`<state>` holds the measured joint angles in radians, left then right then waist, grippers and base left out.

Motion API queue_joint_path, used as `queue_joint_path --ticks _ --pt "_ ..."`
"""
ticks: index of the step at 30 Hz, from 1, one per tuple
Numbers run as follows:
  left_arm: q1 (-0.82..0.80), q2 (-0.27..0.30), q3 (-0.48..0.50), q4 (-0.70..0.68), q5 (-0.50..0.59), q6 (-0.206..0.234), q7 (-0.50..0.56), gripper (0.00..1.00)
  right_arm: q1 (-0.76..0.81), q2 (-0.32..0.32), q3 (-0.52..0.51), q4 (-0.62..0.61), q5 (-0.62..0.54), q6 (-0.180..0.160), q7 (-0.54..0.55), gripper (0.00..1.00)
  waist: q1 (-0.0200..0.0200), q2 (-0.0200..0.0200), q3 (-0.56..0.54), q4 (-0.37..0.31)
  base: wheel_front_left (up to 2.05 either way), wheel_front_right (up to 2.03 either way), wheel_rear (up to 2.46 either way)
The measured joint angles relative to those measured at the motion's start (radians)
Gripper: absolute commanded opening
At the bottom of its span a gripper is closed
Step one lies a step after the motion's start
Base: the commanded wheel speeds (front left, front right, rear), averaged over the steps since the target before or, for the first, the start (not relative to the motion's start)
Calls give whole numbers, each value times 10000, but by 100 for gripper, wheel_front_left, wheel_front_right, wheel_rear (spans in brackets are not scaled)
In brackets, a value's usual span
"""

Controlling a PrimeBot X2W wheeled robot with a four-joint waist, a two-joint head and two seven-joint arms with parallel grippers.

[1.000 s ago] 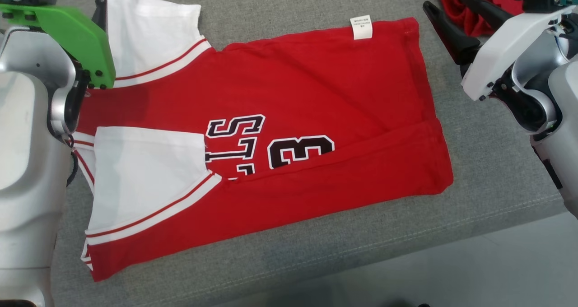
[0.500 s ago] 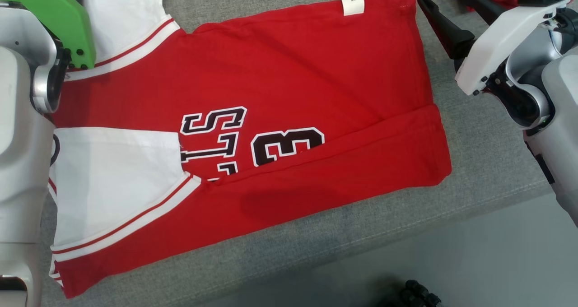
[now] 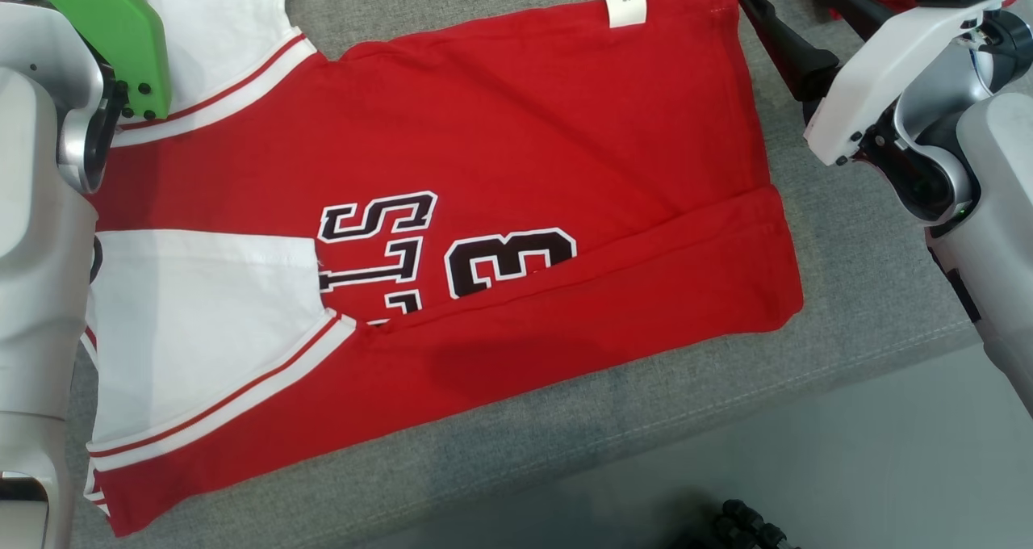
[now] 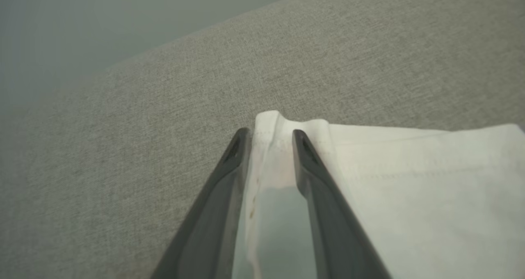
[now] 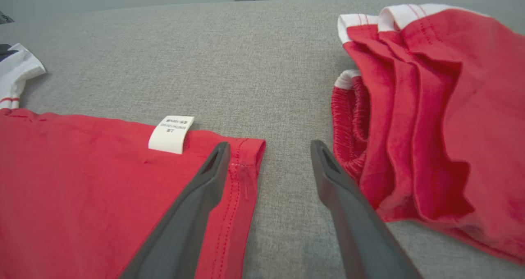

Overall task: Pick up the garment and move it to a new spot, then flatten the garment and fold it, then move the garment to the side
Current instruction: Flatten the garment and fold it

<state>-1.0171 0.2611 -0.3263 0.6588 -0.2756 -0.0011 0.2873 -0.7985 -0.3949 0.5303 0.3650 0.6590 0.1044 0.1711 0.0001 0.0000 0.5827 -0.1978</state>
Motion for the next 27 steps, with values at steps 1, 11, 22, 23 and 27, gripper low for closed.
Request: queue_joint_path --ticks 1,11,22,23,27 --pt "-28 -2 -31 65 27 -48 -73 12 -12 19 6 29 0 2 -6 100 0 0 -4 -7 0 0 0" --pt "-104 -309 -178 420 42 -456 -1014 0 -27 -111 84 662 0 12 -84 100 0 0 -166 186 0 0 0" --pt "-135 -654 -115 399 -270 -784 -1881 0 -61 -173 90 1335 196 96 159 100 -1 0 -309 812 0 0 0" --pt "-135 -683 -130 399 -270 -792 -1933 0 -114 -171 84 1415 211 96 186 100 -1 0 -307 877 0 0 0" --pt "-135 -732 -176 435 -282 -871 -2104 0 -351 -136 61 1724 293 96 334 100 -1 0 -287 1107 0 0 0"
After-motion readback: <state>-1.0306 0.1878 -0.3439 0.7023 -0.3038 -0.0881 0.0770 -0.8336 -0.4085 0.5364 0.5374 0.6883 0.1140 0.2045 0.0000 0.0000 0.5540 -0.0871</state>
